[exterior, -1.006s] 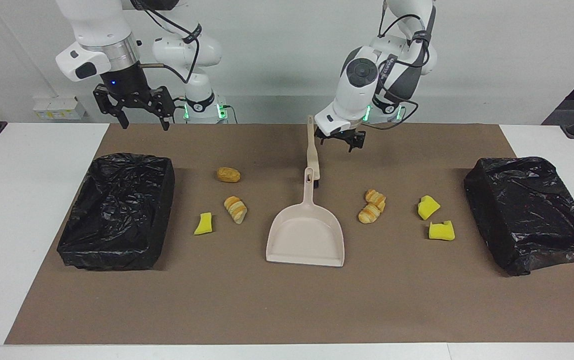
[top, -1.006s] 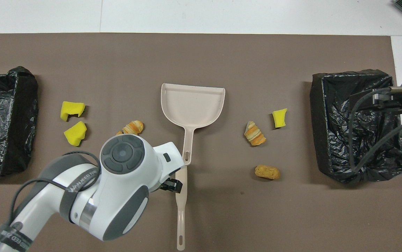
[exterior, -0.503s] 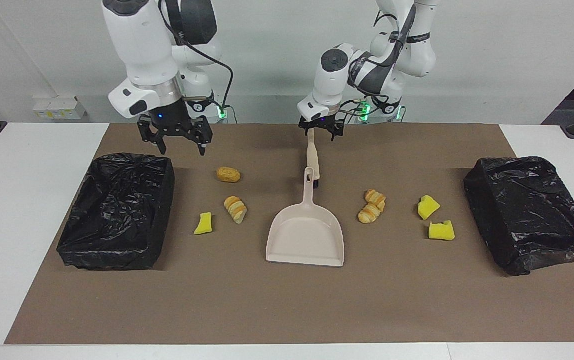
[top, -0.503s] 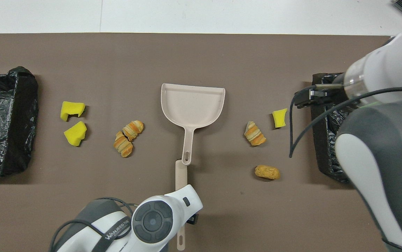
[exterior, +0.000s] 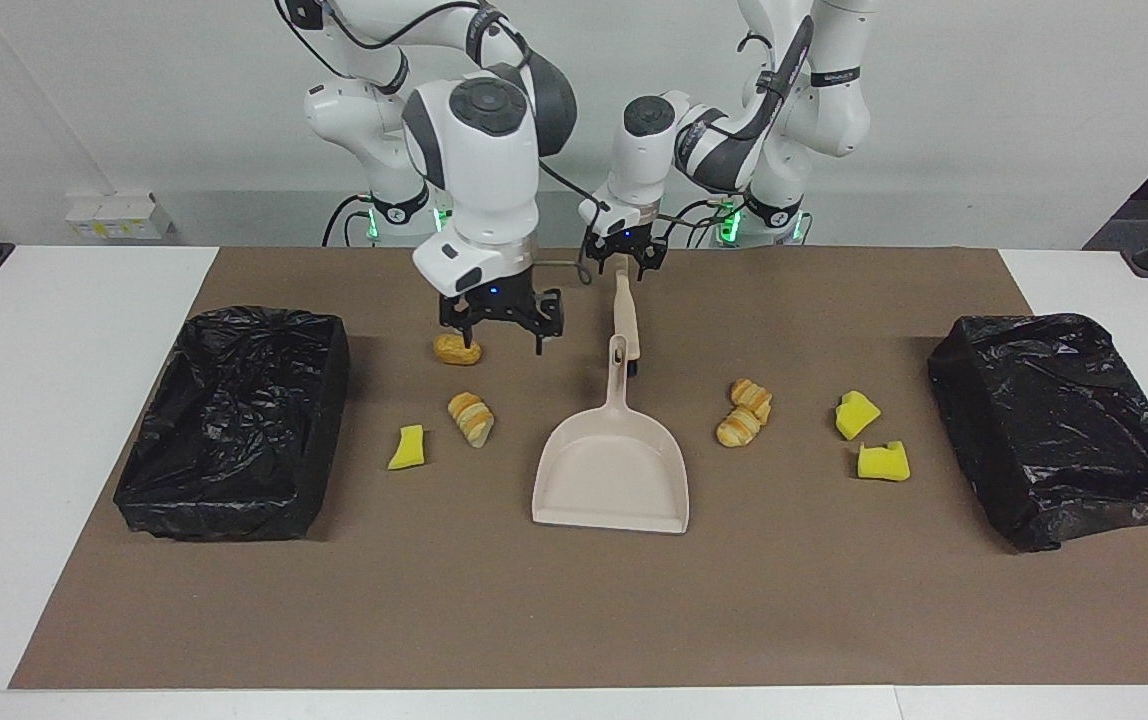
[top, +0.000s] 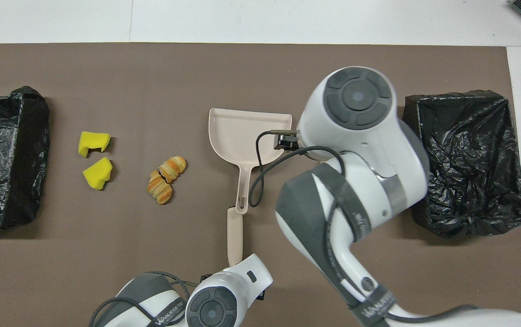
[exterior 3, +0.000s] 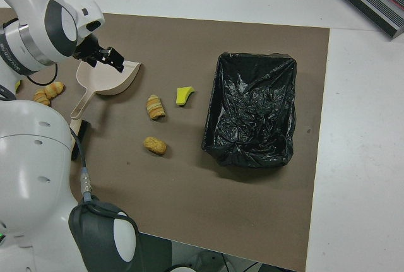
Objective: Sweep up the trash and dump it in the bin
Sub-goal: 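Reach the right gripper to the dustpan handle and grasp it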
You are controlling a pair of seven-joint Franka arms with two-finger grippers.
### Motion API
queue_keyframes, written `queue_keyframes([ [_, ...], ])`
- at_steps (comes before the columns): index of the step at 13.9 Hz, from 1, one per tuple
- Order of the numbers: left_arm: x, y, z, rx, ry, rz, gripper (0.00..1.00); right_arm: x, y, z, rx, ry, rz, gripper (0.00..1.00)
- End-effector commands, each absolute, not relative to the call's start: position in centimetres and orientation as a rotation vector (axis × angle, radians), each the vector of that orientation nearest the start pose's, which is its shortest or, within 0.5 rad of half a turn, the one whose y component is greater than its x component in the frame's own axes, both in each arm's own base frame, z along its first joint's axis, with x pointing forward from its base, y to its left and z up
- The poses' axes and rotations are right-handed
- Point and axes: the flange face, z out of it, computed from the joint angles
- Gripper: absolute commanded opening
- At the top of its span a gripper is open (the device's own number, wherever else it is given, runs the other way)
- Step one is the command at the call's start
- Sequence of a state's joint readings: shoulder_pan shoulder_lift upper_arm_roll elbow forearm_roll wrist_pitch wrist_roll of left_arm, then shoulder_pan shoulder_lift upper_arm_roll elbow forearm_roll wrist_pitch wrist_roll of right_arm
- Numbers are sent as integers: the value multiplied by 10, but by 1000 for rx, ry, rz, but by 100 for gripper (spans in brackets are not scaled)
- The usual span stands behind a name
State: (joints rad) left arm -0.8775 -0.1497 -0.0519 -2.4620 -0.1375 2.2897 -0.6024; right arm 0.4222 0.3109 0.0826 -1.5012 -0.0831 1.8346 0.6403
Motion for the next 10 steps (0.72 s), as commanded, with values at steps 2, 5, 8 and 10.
queue_keyframes([
  [2,258,-366,343,-3174,344,143,70,593,373,459,-3176,217,-104,100],
  [5,256,-366,341,-3177,161,152,25,573,425,423,-3144,243,-139,100],
  [8,257,-365,344,-3173,152,160,0,553,417,380,-3130,246,-117,100],
  [10,255,-358,349,-3142,159,205,0,538,414,357,-3124,212,-126,100],
])
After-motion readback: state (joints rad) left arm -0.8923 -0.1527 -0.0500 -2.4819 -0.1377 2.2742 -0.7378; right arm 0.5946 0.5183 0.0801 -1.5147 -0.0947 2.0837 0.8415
